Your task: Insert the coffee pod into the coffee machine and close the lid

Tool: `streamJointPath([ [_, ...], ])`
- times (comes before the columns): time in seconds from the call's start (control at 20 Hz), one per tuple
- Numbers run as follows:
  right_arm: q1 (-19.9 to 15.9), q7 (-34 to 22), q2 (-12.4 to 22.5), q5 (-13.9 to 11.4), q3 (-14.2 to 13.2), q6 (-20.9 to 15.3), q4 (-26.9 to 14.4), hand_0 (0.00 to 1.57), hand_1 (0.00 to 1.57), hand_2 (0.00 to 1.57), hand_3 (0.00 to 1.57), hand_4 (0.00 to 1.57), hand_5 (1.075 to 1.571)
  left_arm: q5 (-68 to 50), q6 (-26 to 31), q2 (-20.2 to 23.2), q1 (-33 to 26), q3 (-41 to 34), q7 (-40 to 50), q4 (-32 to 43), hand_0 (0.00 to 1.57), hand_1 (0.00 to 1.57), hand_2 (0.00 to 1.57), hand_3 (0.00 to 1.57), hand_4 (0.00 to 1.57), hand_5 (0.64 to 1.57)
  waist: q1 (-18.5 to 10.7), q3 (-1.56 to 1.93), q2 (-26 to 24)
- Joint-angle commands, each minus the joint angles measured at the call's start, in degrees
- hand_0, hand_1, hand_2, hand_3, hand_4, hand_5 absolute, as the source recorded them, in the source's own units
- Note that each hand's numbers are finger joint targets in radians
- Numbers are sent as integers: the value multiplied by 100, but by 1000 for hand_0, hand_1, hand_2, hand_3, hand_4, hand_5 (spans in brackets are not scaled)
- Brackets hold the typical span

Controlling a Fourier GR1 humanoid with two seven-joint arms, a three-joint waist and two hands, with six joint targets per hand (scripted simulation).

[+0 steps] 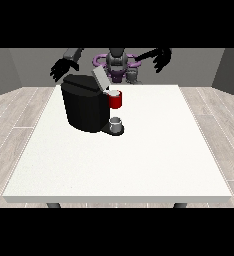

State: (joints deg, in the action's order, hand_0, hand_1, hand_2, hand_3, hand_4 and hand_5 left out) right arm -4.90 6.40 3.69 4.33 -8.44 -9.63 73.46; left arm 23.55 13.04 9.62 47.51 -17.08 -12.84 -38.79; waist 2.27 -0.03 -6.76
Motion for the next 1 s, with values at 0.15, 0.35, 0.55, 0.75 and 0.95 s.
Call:
streamJointPath([
  [0.15, 150, -271, 389, -76, 217, 432, 498, 0, 0, 0, 0, 390, 1571, -652, 169, -281, -1202, -407, -378, -77, 0, 0, 0, 0, 227, 1571, -318, -3, -630],
  [0.35, 9, -646, 514, 82, 387, 819, 908, 0, 0, 0, 0, 257, 1571, -859, 289, -335, -1438, -464, -80, -173, 0, 0, 0, 0, 0, 1571, -324, 0, -858],
  [0.55, -447, -1095, 838, 155, 298, 964, 1211, 0, 0, 0, 0, 43, 1571, -1029, 283, -599, -1662, -397, -37, -441, 0, 0, 0, 0, 0, 1571, -470, 1, -922],
  [0.75, -437, -980, 679, 71, 487, 1019, 1052, 0, 0, 0, 0, 0, 1571, -1292, 468, -870, -1891, -322, 230, -738, 0, 0, 0, 0, 140, 1571, -920, 4, -937],
  [0.95, -919, -848, 773, -77, 420, 992, 892, 0, 0, 0, 0, 0, 1571, -1412, 626, -812, -2032, -126, 124, -1330, 0, 0, 0, 0, 0, 1571, -1148, 4, -468],
])
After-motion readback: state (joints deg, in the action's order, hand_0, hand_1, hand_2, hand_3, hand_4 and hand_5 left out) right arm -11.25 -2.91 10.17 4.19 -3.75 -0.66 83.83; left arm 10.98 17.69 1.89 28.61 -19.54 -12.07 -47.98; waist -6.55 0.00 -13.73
